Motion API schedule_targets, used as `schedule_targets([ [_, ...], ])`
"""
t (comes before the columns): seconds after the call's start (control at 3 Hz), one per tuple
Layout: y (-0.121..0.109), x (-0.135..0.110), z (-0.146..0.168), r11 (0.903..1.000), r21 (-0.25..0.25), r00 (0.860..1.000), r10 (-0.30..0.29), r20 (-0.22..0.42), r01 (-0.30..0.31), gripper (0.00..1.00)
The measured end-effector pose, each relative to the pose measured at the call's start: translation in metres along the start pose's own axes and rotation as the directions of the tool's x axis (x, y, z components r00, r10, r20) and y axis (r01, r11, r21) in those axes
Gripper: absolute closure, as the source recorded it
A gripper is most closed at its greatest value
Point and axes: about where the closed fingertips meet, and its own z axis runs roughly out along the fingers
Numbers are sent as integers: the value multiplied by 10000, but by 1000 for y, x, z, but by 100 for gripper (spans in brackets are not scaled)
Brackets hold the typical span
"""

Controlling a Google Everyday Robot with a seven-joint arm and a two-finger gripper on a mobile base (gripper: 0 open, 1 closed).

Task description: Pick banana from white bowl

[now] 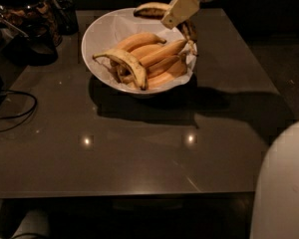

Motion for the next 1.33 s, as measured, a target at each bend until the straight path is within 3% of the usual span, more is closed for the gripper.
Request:
schedule_targets([
  [0.33,29,-35,-44,9692,-266,9486,-2336,2137,2447,100],
  [0.67,46,-55,-74,9186,-65,8594,-3672,3558,3952,100],
  [1.0,47,-76,-88,8981,374,8012,-4091,4366,4382,100],
  [1.33,47,-76,-88,8982,376,8013,-4090,4366,4380,100],
])
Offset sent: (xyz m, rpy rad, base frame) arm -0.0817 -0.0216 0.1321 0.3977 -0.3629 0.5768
